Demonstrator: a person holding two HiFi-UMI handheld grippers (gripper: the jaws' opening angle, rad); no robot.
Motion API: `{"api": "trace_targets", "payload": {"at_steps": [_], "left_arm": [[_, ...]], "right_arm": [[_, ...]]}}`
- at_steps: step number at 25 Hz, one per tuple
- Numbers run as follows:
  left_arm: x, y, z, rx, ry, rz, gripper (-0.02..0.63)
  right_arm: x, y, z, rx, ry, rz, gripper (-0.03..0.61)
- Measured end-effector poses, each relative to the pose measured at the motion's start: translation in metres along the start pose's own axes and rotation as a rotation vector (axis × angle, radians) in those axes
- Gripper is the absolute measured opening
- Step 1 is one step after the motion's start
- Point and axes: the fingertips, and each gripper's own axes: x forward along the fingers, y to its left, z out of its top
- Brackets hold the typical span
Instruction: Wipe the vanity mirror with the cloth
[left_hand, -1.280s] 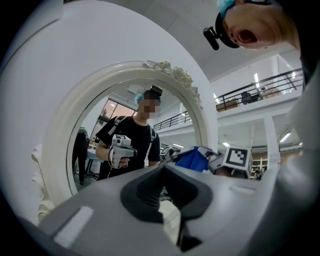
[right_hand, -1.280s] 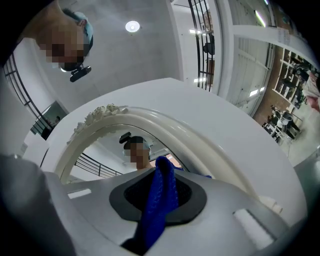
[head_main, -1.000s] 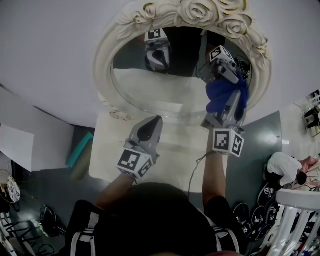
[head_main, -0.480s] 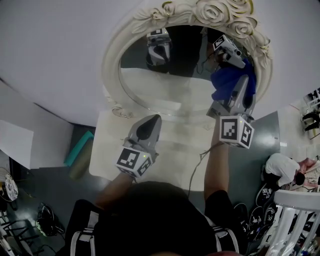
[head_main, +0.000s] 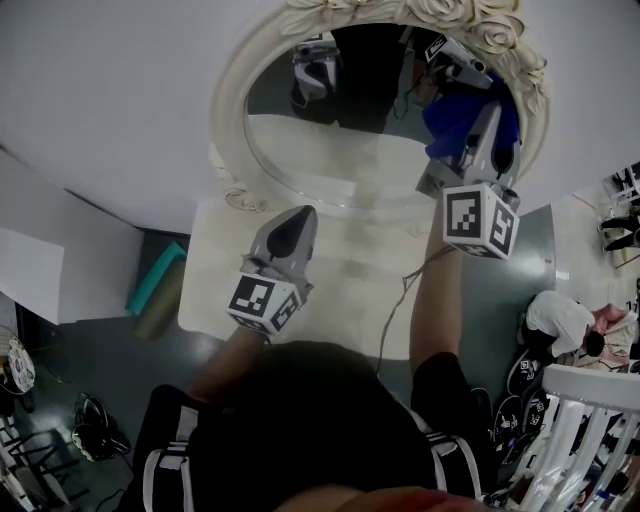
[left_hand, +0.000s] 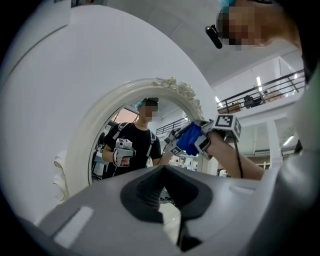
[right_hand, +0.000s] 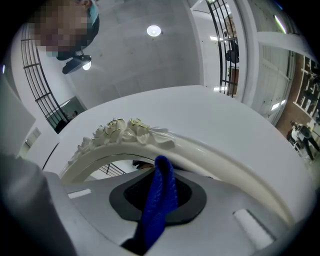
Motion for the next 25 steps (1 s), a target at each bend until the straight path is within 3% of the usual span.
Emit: {"api": "trace_targets", "payload": {"at_steps": [15, 25], "left_arm": [[-0.023, 0.014, 0.007, -0.014, -0.029, 0.042, 0.009], [-0.036, 0.027, 0.008, -0.03, -0.051, 0.083, 0.009]], "right_arm": [[0.025, 0.046, 0.013, -0.065, -0.002, 0.052, 0.037], [0.042, 0.112, 0.004, -0.175, 0.01, 0.144, 0.037]]}}
